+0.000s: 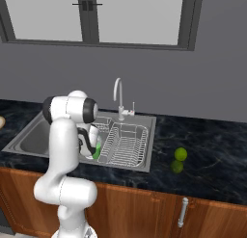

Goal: Remove the lime and lime from the sink. Then move the bowl and cup from the counter to the sink for washing.

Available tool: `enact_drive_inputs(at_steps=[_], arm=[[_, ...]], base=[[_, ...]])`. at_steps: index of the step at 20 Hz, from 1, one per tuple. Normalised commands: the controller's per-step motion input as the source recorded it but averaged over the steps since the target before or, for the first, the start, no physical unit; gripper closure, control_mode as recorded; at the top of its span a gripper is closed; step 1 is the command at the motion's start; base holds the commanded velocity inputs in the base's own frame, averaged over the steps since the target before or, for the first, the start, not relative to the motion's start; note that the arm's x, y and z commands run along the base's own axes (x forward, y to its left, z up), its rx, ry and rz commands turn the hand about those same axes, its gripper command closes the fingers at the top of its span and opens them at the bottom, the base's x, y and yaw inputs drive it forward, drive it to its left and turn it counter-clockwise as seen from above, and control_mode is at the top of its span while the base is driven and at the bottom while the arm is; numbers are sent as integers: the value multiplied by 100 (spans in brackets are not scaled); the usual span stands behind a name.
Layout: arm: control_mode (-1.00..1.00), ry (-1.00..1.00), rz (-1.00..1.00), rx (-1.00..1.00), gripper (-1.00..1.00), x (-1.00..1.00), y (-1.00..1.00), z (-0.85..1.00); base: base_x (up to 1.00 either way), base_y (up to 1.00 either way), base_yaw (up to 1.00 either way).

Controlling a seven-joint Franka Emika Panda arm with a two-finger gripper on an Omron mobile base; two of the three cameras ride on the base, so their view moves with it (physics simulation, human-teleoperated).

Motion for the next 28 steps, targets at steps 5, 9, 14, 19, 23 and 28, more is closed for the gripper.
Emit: enact_drive_inputs(at_steps=[5,9,14,19,23,28], arm=[[-100,0,-5,0,100,24,-6,-13],[-100,-1,-5,0,100,13,-11,-13],[-100,0,-4,0,100,18,-9,-13],[-100,0,-1,0,100,21,-7,-13],[-100,0,0,2,100,21,-4,-17],[-100,0,0,2,100,19,-2,-20]], base=[[0,0,0],[0,0,0],[0,0,0],[0,0,0],[0,0,0],[0,0,0]])
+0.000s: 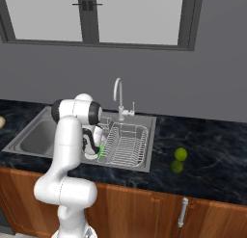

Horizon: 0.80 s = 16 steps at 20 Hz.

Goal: Remove the lime and lime from the sink. Then move the bowl and cup from the counter to the sink for washing.

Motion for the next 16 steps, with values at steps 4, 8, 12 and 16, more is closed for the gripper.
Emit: enact_drive_inputs(at_steps=[4,8,12,16], arm=[[-100,0,0,1,100,21,-5,-20],[-100,0,0,1,100,14,-11,-17],[-100,0,0,5,100,1,-13,-3],[-100,0,0,6,100,-6,-15,0]], base=[[0,0,0],[0,0,0],[0,0,0],[0,0,0]])
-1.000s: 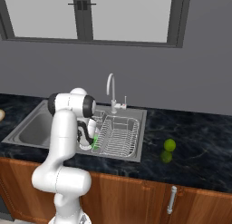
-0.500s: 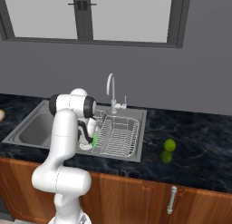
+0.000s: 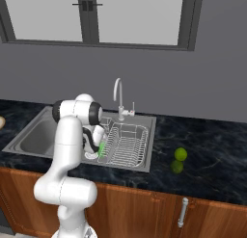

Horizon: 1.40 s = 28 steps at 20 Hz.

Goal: Remove the lime and lime from the sink. Then move the bowl and cup from the counter to the sink for washing.

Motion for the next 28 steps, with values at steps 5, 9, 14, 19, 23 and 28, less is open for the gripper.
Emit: enact_drive_inputs(at_steps=[5,9,14,19,23,28], arm=[[-100,-1,-1,7,100,-9,-16,0],[-100,-6,0,6,100,-2,-9,0],[-100,-5,0,5,100,0,-7,1],[-100,-1,-1,3,100,0,-12,-7],[-100,0,-2,0,100,0,-10,-20],[-100,0,-4,0,100,0,-6,-25]], base=[[0,0,0],[0,0,0],[0,0,0],[0,0,0],[0,0,0],[0,0,0]])
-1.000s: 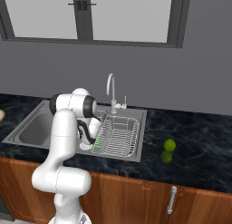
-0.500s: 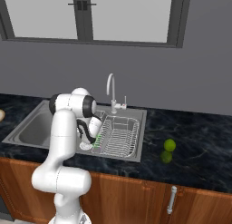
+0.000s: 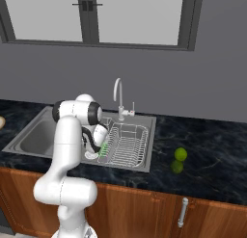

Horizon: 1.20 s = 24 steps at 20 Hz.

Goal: Remove the lime and lime from the sink. Then move the bowl and cup from the counter to the sink for washing.

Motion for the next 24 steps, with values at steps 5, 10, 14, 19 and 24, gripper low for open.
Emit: enact_drive_inputs(at_steps=[5,10,14,19,24], arm=[[-100,0,-5,1,100,0,-2,-22],[-100,0,-5,0,-100,-5,-8,-25],[-100,0,-8,0,-100,-9,-11,-25],[-100,0,-7,1,-100,-16,-15,-13],[-100,0,-7,3,-100,-21,-17,-6]], base=[[0,0,0],[0,0,0],[0,0,0],[0,0,0],[0,0,0]])
